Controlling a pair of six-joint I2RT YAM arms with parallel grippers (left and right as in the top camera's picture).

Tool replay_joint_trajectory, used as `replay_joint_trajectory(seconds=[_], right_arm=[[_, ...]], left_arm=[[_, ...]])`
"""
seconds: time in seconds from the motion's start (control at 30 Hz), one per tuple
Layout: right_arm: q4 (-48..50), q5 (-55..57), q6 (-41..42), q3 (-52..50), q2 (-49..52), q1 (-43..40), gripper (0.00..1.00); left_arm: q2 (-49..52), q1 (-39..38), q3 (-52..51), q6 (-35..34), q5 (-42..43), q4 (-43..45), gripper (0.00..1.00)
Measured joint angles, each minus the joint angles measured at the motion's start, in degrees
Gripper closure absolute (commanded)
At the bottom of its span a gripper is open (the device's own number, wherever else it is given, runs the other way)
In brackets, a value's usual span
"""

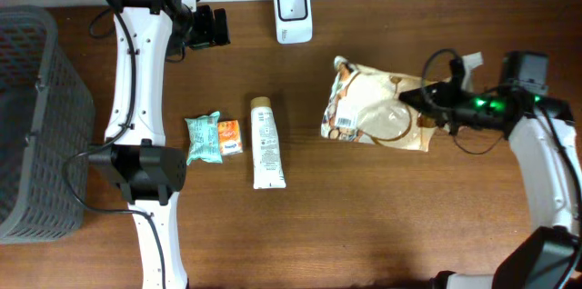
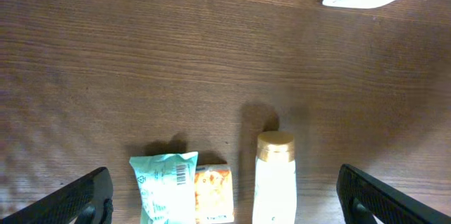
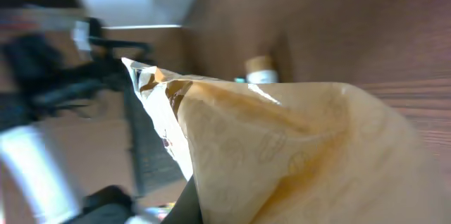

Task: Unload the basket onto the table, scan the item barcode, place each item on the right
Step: 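Release the bag with the left gripper and retract it upward, then lift the rice bag with the right gripper up to the scanner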

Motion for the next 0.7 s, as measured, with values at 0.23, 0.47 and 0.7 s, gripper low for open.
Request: replay_joint_trajectory(seconds=[0.23, 0.47, 0.7], right_arm=[[-0.2, -8.7, 4.8, 0.5, -0.3, -4.4, 0.96], [2.1, 1.1, 5.4, 0.5, -0.3, -0.1, 0.96], [3.3, 16.3, 6.7, 9.1, -0.3, 10.1, 0.96]], left_arm=[[0.0, 0.0, 0.0, 0.0, -0.2, 0.0, 0.01], [0.0, 0.0, 0.0, 0.0, -0.2, 0.0, 0.01], [0.0, 0.0, 0.0, 0.0, -0.4, 0.0, 0.01]])
